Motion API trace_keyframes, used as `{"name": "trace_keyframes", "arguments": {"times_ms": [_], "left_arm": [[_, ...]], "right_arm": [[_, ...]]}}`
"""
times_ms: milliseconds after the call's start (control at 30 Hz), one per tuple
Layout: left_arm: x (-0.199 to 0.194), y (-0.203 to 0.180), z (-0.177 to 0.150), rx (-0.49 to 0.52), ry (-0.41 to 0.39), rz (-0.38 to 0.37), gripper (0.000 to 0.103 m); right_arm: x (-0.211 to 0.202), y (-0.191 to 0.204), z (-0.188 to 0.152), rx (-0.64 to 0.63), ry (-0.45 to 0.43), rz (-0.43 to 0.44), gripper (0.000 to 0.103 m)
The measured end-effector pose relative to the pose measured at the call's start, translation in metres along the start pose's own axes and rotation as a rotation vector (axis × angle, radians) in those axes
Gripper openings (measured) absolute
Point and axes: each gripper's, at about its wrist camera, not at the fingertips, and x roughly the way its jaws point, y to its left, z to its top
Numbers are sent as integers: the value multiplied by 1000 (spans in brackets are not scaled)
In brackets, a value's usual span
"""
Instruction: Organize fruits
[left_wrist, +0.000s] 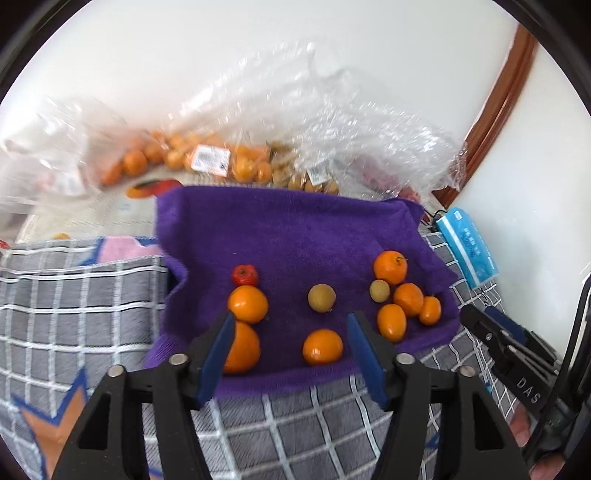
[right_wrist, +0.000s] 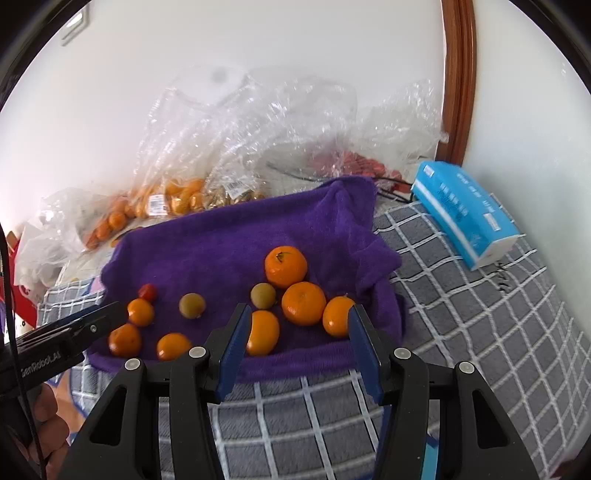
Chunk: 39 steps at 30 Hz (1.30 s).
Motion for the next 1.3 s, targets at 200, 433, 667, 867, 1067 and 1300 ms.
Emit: {"name": "trace_keyframes", "arguments": {"times_ms": [200, 433, 667, 867, 1067, 1300], "left_arm": [[-61, -7, -20, 35, -57, 42, 79], [-129, -17, -52, 59, -175, 99, 93], [-169, -27, -86, 58, -249, 119, 101], [-189, -37, -107, 83, -270, 123, 101], [-201, -42, -120, 77, -300, 130, 101], [-204, -42, -125, 73, -316, 155, 101]], "right_arm": [[-58, 1, -10, 8, -56, -18, 61], [-122, -6, -32, 46, -106, 3, 64], [-170, -12, -67, 10, -198, -8, 98], [-194, -16, -90, -15, -215, -53, 102], [-209, -20, -107, -24, -225, -68, 102], [-212, -18, -115, -28, -230, -64, 102]]}}
